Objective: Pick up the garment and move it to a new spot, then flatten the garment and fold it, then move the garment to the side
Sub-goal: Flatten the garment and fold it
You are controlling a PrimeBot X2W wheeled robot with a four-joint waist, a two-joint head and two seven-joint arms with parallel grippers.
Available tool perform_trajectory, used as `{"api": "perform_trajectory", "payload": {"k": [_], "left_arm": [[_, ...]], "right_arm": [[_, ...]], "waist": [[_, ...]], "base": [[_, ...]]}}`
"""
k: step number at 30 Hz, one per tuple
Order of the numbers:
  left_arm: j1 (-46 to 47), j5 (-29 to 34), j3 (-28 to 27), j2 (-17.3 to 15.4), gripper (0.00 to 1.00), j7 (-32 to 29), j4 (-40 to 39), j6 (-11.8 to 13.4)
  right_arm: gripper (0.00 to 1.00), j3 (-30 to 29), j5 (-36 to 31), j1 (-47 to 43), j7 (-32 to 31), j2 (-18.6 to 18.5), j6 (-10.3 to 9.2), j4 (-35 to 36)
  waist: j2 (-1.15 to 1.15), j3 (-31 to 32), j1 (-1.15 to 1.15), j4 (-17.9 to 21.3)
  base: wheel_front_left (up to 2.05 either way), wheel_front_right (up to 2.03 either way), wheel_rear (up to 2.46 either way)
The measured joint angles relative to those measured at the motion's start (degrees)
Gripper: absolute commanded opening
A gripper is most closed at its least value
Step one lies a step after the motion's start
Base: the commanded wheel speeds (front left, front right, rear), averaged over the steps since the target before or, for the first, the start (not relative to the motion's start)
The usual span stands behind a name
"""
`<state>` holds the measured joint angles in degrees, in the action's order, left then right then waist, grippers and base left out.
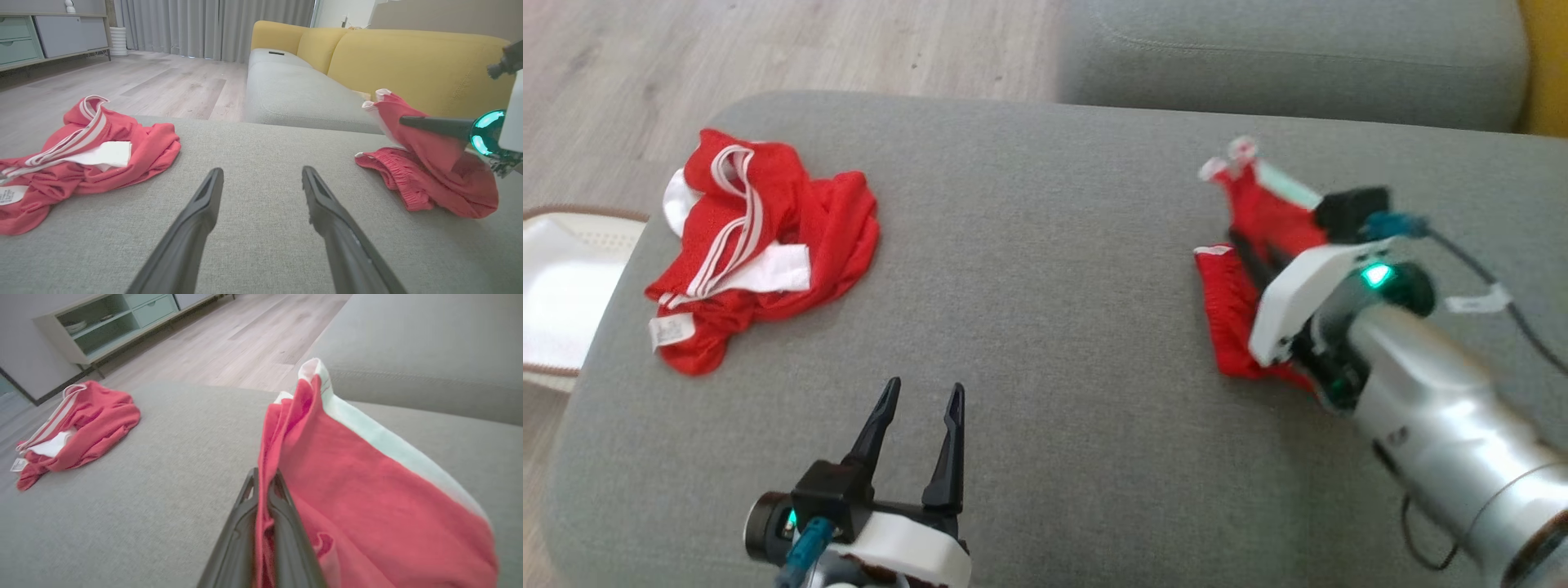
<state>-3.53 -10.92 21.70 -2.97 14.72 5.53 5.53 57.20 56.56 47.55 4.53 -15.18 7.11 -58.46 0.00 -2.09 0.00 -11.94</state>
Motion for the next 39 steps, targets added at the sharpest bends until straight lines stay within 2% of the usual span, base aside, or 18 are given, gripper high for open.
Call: {"api": "perform_trajectory", "payload": {"k": [2,3,4,5,8,10,17,23,24,25,26,29,32,39], "left_arm": [[0.02,0.00,0.14,0.00,1.00,0.00,0.21,-0.01],[0.02,0.00,0.24,0.00,1.00,0.00,0.27,0.00],[0.03,-0.01,0.30,0.00,1.00,0.00,0.36,0.01],[0.04,-0.02,0.34,0.00,1.00,0.00,0.40,0.04],[0.10,-0.56,0.34,0.00,1.00,0.00,0.40,0.58],[0.10,-0.05,0.26,-0.03,1.00,0.00,0.40,0.67],[0.08,1.82,0.08,-0.02,1.00,0.00,0.31,1.19],[0.04,1.85,-0.04,-0.02,1.00,0.00,0.23,1.05],[0.04,1.85,-0.04,-0.02,1.00,0.00,0.23,1.05],[0.02,1.86,-0.07,-0.02,1.00,0.00,0.23,1.04],[0.01,1.86,-0.07,-0.02,1.00,0.00,0.23,1.03],[0.02,1.86,-0.09,-0.02,1.00,0.00,0.23,1.00],[0.03,1.86,0.07,-0.02,1.00,0.00,0.31,0.92],[0.13,1.75,1.86,-0.02,1.00,0.00,0.78,0.53]], "right_arm": [[0.01,0.16,0.01,-1.12,-0.67,1.07,0.00,0.45],[0.40,0.32,0.01,-1.58,-1.02,1.43,0.00,0.74],[0.89,0.30,0.05,-2.04,-1.01,1.70,0.00,1.32],[1.00,0.00,0.55,-2.80,-0.10,1.79,0.00,2.90],[1.00,-1.81,0.90,-3.16,3.35,0.99,0.00,5.56],[1.00,-2.87,1.05,-3.24,4.80,-0.84,0.00,7.72],[1.00,-7.73,2.67,-9.39,7.36,-10.38,-0.01,9.85],[1.00,-9.42,4.05,-16.23,7.67,-12.79,-0.01,12.73],[0.73,-9.42,4.05,-16.23,7.67,-12.79,-0.01,12.73],[0.16,-9.46,4.11,-16.81,7.68,-12.91,-0.01,13.60],[0.00,-9.46,4.11,-17.18,7.86,-13.05,-0.01,14.54],[0.00,-8.94,3.86,-17.55,7.91,-13.28,-0.01,17.92],[0.00,-7.75,1.99,-17.06,7.90,-11.91,-0.01,17.93],[0.00,-3.34,-2.92,-14.71,7.14,-3.94,-0.01,9.50]], "waist": [[0.00,-0.27,0.00,-0.56],[0.00,-0.39,0.00,-0.81],[0.00,-0.49,0.00,-1.02],[0.00,-0.66,0.00,-1.25],[0.00,-0.75,0.00,-1.23],[0.00,-0.70,0.00,-0.93],[0.00,-0.15,0.00,0.98],[0.00,0.06,0.00,2.29],[0.00,0.06,0.00,2.29],[0.00,0.07,0.00,2.38],[0.00,0.04,0.00,2.42],[0.00,-0.10,0.00,2.35],[0.00,-0.10,0.00,2.01],[0.00,0.05,0.00,-1.09]], "base": [[0.00,0.00,0.00],[0.00,0.00,0.00],[0.00,0.00,0.00],[0.00,0.00,0.00],[0.00,0.00,0.00],[0.00,0.00,0.00],[0.00,0.00,0.00],[0.00,0.00,0.00],[0.00,0.00,0.00],[0.00,0.00,0.00],[0.00,0.00,0.00],[0.00,0.00,0.00],[0.00,0.00,0.00],[0.00,0.00,0.00]]}}
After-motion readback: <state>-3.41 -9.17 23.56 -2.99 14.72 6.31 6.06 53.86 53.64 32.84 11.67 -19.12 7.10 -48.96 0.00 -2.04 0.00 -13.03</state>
